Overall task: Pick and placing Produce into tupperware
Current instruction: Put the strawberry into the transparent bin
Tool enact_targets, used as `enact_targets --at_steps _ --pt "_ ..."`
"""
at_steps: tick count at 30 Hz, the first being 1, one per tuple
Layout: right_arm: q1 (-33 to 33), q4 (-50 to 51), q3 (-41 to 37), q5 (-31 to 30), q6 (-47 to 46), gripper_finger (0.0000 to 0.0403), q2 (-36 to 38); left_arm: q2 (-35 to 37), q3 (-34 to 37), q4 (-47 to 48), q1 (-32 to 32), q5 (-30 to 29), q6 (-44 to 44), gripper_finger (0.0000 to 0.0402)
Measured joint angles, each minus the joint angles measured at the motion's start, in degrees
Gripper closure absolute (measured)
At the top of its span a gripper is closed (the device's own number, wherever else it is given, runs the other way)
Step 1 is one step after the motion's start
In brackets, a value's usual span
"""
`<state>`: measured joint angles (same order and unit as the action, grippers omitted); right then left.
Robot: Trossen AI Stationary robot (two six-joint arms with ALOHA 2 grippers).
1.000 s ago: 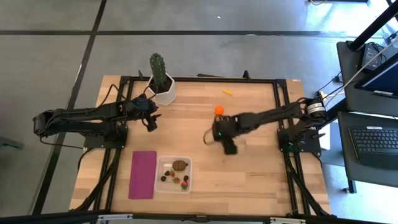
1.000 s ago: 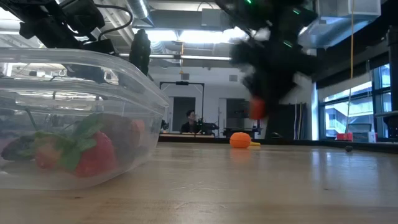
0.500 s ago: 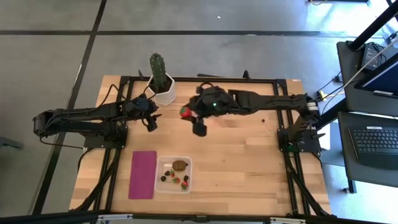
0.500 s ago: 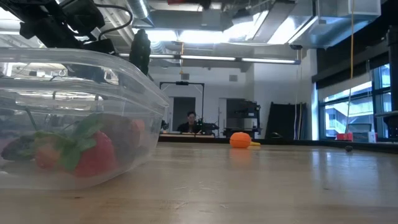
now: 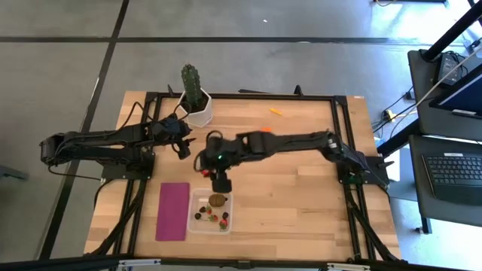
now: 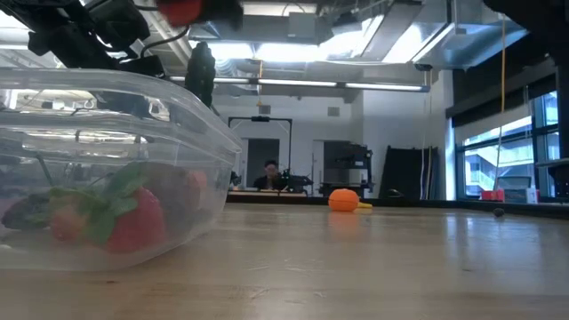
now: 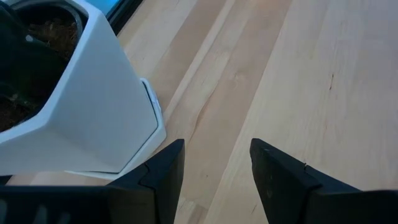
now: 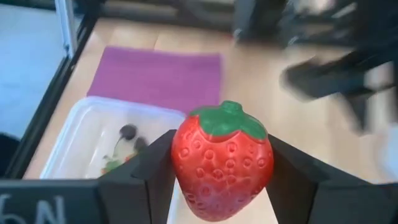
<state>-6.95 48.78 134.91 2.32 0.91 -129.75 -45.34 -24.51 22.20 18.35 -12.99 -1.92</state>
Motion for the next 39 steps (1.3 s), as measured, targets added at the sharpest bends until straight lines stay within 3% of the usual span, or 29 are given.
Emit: enact_targets --at_steps 6,26,39 --pt "-1.28 1.18 -2.14 3.34 -4.17 0.0199 -3.68 0.00 0.00 0.02 0.00 0.01 0.64 0.0225" --pt "-9.23 -0.02 -2.22 3.46 -5.14 0.0199 -15.35 0.00 0.00 0.06 0.00 0.01 2.91 0.0225" --pt "-9.21 0.32 -2.22 3.26 -4.95 0.0180 -15.93 0.00 0.00 0.06 0.02 0.02 3.02 0.0225"
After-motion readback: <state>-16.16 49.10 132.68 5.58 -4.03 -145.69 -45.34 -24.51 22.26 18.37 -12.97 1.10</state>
